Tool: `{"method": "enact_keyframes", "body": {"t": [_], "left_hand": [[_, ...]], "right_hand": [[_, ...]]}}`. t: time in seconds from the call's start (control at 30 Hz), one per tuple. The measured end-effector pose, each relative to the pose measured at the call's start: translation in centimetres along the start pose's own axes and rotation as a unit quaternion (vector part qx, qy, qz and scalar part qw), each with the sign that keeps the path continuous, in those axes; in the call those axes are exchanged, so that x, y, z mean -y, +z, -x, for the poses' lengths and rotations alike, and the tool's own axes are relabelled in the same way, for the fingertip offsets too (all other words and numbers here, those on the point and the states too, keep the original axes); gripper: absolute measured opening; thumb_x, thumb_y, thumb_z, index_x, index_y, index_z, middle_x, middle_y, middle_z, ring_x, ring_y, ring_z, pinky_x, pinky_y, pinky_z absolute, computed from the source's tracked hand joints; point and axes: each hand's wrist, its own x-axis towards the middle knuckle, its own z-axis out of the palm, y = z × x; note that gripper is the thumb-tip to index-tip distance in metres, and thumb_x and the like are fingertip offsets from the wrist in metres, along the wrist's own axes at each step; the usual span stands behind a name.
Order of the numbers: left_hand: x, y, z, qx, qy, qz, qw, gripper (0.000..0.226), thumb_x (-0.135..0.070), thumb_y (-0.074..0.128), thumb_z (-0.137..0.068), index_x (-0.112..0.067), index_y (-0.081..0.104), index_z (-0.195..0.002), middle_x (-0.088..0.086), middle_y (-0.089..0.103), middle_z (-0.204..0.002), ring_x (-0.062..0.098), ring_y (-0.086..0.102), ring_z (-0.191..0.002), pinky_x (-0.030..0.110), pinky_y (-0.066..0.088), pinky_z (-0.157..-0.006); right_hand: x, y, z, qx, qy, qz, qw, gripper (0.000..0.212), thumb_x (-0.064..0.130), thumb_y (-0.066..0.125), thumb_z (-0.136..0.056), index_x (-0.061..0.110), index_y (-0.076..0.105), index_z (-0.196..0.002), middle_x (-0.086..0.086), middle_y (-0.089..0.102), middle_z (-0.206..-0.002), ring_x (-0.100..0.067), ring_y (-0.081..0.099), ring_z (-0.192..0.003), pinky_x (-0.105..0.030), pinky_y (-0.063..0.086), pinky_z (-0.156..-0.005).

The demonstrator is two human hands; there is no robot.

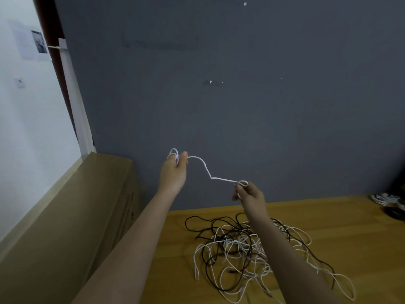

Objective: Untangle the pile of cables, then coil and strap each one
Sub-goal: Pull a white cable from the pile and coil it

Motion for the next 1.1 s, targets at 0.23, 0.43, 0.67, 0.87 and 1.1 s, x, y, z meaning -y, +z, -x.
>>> {"method": "enact_keyframes", "body": {"t": [0.23,0.43,0.67,0.87,1.1], "left_hand": [[-0.8,0.9,2.1,0.063,-0.023,0.038,0.997,0.041,-0.042,0.034,-0.101,-0.022,0.040,-0.066,-0.006,0.033,-0.055,0.008,0.031,-0.045,0.026,0.027,-0.050],[-1.7,0.7,2.8,0.103,0.008,0.076,0.992,0.038,-0.039,0.035,-0.102,-0.018,0.034,-0.071,-0.011,0.029,-0.050,0.006,0.025,-0.042,0.019,0.027,-0.043],[-2.1,2.0,3.4,0.111,0.032,0.018,0.993,0.035,-0.038,0.036,-0.102,-0.018,0.037,-0.073,-0.004,0.040,-0.065,0.010,0.038,-0.055,0.028,0.033,-0.058],[-2.6,2.9,4.0,0.133,0.039,0.036,0.990,0.033,-0.034,0.037,-0.102,-0.018,0.034,-0.073,-0.006,0.039,-0.067,0.007,0.039,-0.057,0.025,0.033,-0.059],[-2.1,1.5,3.9,0.217,0.004,0.107,0.970,0.031,-0.036,0.037,-0.102,-0.016,0.042,-0.079,-0.008,0.034,-0.061,0.003,0.031,-0.046,0.018,0.029,-0.049]], "right_hand": [[0.5,0.7,0.8,0.035,0.040,-0.041,0.998,0.025,0.022,0.051,-0.096,0.010,0.070,-0.085,0.006,0.040,-0.059,-0.007,0.038,-0.053,-0.020,0.036,-0.051],[-1.0,-0.2,1.2,-0.030,-0.003,0.213,0.977,0.034,0.016,0.060,-0.091,0.023,0.054,-0.123,-0.001,0.051,-0.122,-0.017,0.045,-0.115,-0.037,0.044,-0.095],[1.5,0.9,3.2,0.030,-0.101,0.062,0.993,0.049,-0.015,0.034,-0.083,0.019,0.069,-0.080,0.003,0.070,-0.079,-0.014,0.062,-0.068,-0.030,0.047,-0.061],[2.1,1.6,3.9,0.131,-0.078,0.074,0.986,0.023,0.027,0.043,-0.099,0.025,0.063,-0.109,0.014,0.067,-0.103,0.009,0.058,-0.099,-0.002,0.041,-0.078],[1.6,1.1,3.3,0.074,-0.097,0.123,0.985,0.021,0.019,0.042,-0.101,0.020,0.059,-0.091,-0.003,0.049,-0.065,-0.014,0.044,-0.060,-0.028,0.039,-0.058]]}}
